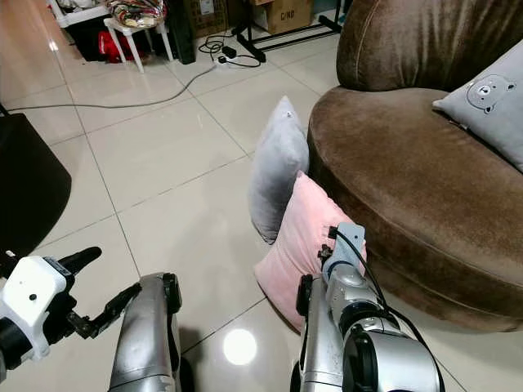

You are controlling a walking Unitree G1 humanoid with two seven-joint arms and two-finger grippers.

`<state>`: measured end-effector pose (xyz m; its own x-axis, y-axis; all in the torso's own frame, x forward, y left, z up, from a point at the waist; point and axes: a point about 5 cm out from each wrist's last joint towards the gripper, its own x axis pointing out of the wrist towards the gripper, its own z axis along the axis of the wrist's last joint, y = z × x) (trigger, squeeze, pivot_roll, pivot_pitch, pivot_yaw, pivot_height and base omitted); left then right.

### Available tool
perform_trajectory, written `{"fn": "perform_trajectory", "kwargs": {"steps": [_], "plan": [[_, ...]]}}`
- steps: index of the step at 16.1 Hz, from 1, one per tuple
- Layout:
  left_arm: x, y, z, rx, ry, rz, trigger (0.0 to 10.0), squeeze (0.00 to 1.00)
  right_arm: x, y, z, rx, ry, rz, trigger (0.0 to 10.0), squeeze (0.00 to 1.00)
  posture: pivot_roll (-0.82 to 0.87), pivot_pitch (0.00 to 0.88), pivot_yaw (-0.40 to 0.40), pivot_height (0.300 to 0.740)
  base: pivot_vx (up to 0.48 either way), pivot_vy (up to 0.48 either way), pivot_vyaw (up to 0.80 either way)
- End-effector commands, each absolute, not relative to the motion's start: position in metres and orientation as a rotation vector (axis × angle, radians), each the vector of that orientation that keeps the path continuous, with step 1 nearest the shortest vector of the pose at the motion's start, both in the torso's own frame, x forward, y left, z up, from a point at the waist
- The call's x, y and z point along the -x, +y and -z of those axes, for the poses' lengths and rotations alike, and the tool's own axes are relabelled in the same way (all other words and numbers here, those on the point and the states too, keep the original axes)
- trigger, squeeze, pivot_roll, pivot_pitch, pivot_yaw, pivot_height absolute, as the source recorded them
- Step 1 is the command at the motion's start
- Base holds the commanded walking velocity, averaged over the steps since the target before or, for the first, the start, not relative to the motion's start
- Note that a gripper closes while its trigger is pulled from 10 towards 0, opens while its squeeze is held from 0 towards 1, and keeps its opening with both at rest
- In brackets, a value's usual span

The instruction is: Move the pillow to the sofa from floor

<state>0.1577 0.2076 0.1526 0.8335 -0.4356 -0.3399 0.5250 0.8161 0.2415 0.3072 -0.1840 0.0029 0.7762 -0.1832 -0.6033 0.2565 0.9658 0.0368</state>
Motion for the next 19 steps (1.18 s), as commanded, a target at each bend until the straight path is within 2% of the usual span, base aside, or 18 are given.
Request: {"fn": "perform_trajectory", "kwargs": {"steps": [1, 5, 9, 15, 19], "plan": [[-0.157, 0.21, -0.15, -0.346, 0.302, 0.529, 10.0, 0.64, -0.3, -0.179, 0.005, -0.117, 0.676, 0.225, 0.0, 0.0, 0.14, 0.05, 0.082, 0.43, 0.0, 0.0, 0.0], [-0.156, 0.207, -0.148, -0.326, 0.315, 0.555, 10.0, 0.64, -0.3, -0.18, 0.005, -0.109, 0.68, 0.22, 0.0, 0.0, 0.13, 0.042, 0.078, 0.43, 0.0, 0.0, 0.0], [-0.139, 0.196, -0.14, -0.206, 0.438, 0.739, 10.0, 0.63, -0.301, -0.183, 0.004, -0.095, 0.68, 0.213, 0.0, 0.0, 0.1, 0.014, 0.071, 0.43, 0.0, 0.0, 0.0], [-0.15, 0.196, -0.131, -0.19, 0.426, 0.722, 10.0, 0.63, -0.304, -0.189, -0.001, -0.091, 0.657, 0.208, 0.0, 0.0, 0.07, 0.0, 0.046, 0.43, 0.0, 0.0, 0.0], [-0.162, 0.198, -0.126, -0.2, 0.382, 0.609, 10.0, 0.59, -0.314, -0.187, -0.012, -0.158, 0.559, 0.16, 0.0, 0.0, 0.03, 0.0, 0.016, 0.43, 0.0, 0.0, 0.0]]}}
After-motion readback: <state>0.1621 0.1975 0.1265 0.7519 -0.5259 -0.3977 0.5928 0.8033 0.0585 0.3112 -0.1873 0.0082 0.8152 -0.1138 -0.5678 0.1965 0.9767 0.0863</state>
